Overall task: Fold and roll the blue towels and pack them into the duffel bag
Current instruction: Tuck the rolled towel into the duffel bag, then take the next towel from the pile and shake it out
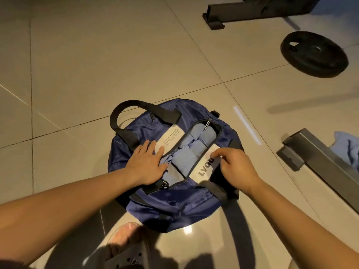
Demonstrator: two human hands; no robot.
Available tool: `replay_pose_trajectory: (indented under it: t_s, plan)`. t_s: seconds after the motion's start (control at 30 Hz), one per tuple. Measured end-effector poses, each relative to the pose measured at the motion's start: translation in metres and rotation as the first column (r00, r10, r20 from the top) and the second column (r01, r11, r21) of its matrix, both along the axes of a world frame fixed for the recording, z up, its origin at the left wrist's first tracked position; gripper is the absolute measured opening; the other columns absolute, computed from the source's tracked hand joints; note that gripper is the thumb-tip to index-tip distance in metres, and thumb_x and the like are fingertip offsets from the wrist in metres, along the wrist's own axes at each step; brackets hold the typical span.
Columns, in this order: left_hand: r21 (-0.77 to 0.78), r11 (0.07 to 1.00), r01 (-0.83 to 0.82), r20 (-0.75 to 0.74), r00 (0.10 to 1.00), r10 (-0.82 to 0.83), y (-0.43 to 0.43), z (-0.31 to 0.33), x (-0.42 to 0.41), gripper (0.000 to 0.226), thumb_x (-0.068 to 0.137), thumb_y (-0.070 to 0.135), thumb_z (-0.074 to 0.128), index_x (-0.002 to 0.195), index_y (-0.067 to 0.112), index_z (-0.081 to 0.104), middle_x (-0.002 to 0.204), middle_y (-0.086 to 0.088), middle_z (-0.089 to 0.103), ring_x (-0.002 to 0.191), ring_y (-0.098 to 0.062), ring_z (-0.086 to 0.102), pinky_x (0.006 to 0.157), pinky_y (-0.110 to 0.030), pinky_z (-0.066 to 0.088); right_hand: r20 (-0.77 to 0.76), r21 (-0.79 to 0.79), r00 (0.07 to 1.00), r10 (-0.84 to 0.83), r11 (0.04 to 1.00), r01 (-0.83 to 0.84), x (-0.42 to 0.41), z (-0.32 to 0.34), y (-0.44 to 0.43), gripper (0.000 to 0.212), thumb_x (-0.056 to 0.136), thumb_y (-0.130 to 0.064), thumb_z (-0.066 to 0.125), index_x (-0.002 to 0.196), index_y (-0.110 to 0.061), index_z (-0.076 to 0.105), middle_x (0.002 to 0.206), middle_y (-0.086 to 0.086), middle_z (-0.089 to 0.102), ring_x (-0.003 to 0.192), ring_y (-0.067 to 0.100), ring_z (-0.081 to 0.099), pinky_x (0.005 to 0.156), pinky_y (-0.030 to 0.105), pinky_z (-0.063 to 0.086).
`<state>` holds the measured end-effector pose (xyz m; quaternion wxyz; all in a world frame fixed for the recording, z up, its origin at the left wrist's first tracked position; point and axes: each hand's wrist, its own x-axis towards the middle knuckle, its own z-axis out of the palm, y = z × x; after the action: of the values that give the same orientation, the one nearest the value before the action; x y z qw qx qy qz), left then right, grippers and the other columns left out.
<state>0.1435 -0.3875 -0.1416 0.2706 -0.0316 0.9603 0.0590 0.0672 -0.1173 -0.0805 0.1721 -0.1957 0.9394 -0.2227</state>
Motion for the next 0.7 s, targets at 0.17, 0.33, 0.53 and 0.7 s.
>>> replay_pose_trajectory:
  t_s: [0.17, 0.33, 0.53, 0.7]
  plan:
    - [-0.089, 0.996, -0.012, 0.019, 1.0, 0.013, 0.009, -0.006, -0.007, 0.081, 0.1, 0.068, 0.02, 0.163, 0.021, -0.004, 0.169, -0.013, -0.012, 0.155, -0.032, -0.015, 0.126, -0.05, -0.002, -0.085, -0.076, 0.965, -0.249, 0.967, 0.243, -0.016, 0.02, 0.076, 0.033, 0.088, 0.002, 0.048, 0.1, -0.014, 0.074, 0.103, 0.003, 0.074, 0.093, 0.026, 0.066, 0.084, 0.04, 0.056]
    - [-0.221, 0.968, 0.12, 0.102, 0.99, -0.099, 0.01, 0.034, -0.027, 0.076, 0.096, 0.068, 0.037, 0.152, 0.018, 0.033, 0.156, -0.019, 0.032, 0.144, -0.037, 0.03, 0.115, -0.049, 0.031, -0.022, 0.029, 0.96, -0.277, 0.96, 0.278, -0.022, 0.028, 0.116, 0.033, 0.091, -0.004, 0.047, 0.105, -0.017, 0.074, 0.109, 0.001, 0.073, 0.095, 0.021, 0.066, 0.085, 0.031, 0.052]
    - [-0.208, 0.95, 0.232, -0.016, 0.97, -0.241, 0.056, 0.115, -0.082, 0.037, 0.095, 0.053, 0.051, 0.09, 0.017, 0.06, 0.087, -0.003, 0.062, 0.083, -0.023, 0.06, 0.07, -0.035, 0.05, 0.056, 0.065, 0.953, -0.298, 0.953, 0.295, -0.033, 0.043, 0.144, 0.032, 0.091, -0.005, 0.047, 0.107, -0.017, 0.072, 0.112, 0.002, 0.071, 0.102, 0.024, 0.065, 0.091, 0.036, 0.052]
    - [-0.162, 0.915, 0.37, -0.092, 0.918, -0.387, 0.123, 0.145, -0.143, 0.029, 0.094, 0.041, 0.051, 0.092, 0.014, 0.06, 0.094, -0.007, 0.067, 0.082, -0.025, 0.06, 0.071, -0.037, 0.055, 0.012, 0.069, 0.939, -0.344, 0.937, 0.343, -0.058, 0.06, 0.178, 0.023, 0.09, -0.008, 0.049, 0.092, -0.016, 0.071, 0.086, -0.001, 0.065, 0.081, 0.025, 0.059, 0.067, 0.029, 0.039]
